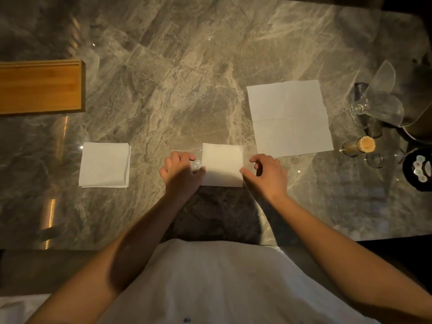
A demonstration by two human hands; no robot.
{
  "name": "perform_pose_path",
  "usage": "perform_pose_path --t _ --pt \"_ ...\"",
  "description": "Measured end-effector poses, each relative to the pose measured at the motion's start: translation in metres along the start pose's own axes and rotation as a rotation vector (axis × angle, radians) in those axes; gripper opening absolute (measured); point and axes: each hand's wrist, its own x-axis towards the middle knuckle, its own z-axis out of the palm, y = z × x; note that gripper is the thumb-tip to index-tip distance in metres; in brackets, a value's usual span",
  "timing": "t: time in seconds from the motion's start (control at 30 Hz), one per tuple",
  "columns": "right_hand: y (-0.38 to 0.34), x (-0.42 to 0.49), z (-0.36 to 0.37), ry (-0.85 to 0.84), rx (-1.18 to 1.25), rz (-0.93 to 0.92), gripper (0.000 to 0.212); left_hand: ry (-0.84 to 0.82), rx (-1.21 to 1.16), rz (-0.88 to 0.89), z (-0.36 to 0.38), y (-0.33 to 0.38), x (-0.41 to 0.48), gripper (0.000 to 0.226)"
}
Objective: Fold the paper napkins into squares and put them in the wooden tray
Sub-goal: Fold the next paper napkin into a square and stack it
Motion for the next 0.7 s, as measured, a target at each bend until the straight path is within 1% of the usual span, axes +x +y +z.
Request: perform_pose_path --t 0.1,0.2,0.27,0.4,0.5,0.6,0.67,0.7 --pt "0.000 0.001 0.005 -0.022 -0.071 -0.004 0.028 0.029 0.006 0.011 0.005 0.005 -0.007 0.035" --pt "0.001 0.003 0.012 -0.043 -0.111 -0.009 0.024 0.030 0.054 0.014 0.010 0.017 -0.012 0.041" --pt "0.002 0.002 0.015 -0.047 -0.111 -0.011 0.021 0.013 0.060 -0.029 0.013 0.026 -0.014 0.045" --pt "0.004 0.003 0.017 -0.042 -0.101 -0.007 0.020 0.005 -0.034 -0.102 0.018 0.042 -0.016 0.046" --pt "0.004 0.005 0.018 -0.050 -0.096 -0.003 0.020 -0.045 -0.185 -0.150 0.015 0.048 -0.015 0.039" --pt "0.004 0.005 0.018 -0.055 -0.093 -0.002 0.020 -0.153 -0.355 -0.307 0.007 0.047 -0.007 0.038" --pt "0.004 0.005 0.017 -0.067 -0.096 0.003 0.018 -0.216 -0.544 -0.350 0.001 0.043 -0.002 0.037" --pt "0.003 0.005 0.016 -0.077 -0.097 0.009 0.017 -0.242 -0.634 -0.342 -0.002 0.040 -0.001 0.034"
